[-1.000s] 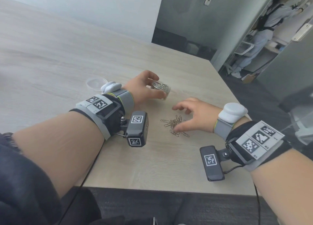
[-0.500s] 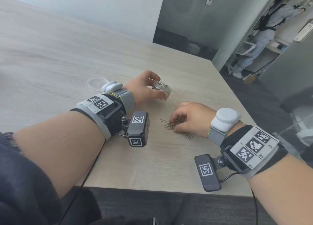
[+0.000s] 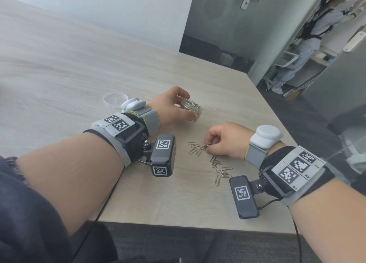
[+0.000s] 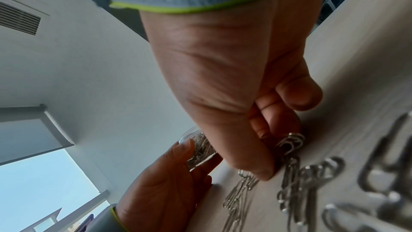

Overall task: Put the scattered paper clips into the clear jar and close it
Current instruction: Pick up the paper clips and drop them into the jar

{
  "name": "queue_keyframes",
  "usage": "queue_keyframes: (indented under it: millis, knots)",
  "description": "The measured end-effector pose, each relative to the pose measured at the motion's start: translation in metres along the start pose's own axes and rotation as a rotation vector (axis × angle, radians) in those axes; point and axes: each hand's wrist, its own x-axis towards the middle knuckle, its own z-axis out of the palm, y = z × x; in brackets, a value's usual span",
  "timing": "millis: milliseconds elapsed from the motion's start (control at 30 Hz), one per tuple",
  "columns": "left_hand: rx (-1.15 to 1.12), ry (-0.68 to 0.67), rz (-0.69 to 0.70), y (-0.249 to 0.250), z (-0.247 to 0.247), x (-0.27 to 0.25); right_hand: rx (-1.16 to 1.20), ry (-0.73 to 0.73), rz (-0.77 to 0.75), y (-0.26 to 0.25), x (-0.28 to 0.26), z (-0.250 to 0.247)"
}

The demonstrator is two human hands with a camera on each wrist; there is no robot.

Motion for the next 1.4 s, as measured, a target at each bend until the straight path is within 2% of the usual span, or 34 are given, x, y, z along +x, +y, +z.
queue_keyframes:
  millis: [133, 233, 367, 500, 567, 767, 967, 1067, 1167, 1300, 1400]
  knots:
    - [0.021, -0.023, 0.013, 0.000, 0.000, -0.002, -0.048, 0.022, 0.016, 0.003, 0.003, -0.001]
    - [0.016, -0.044, 0.027, 0.000, 0.001, -0.003, 0.003, 0.077, 0.039, 0.008, 0.004, -0.004]
    - [0.002, -0.090, 0.045, 0.000, 0.004, -0.005, 0.205, 0.205, 0.049, 0.014, 0.007, -0.015]
    - [-0.014, -0.165, 0.077, 0.001, 0.009, -0.011, 0.433, 0.420, -0.025, 0.004, 0.012, -0.030]
    - [-0.015, -0.212, 0.092, 0.001, 0.010, -0.013, 0.468, 0.481, -0.071, -0.005, 0.016, -0.034]
    - [-0.002, -0.225, 0.105, 0.002, 0.011, -0.012, 0.361, 0.421, -0.075, -0.019, 0.020, -0.026]
    - [-0.018, -0.221, 0.094, 0.002, 0.011, -0.013, 0.526, 0.476, -0.087, -0.014, 0.012, -0.027]
    - [-0.016, -0.186, 0.076, 0.003, 0.010, -0.013, 0.523, 0.495, -0.066, -0.003, 0.003, -0.028]
    - [-0.015, -0.129, 0.053, 0.002, 0.008, -0.010, 0.460, 0.446, -0.016, 0.010, -0.005, -0.026]
    - [-0.023, -0.103, 0.039, 0.002, 0.008, -0.007, 0.185, 0.149, 0.044, 0.023, -0.016, -0.020]
    - [-0.012, -0.101, 0.044, 0.002, 0.008, -0.008, -0.006, 0.029, -0.020, 0.023, -0.024, -0.015]
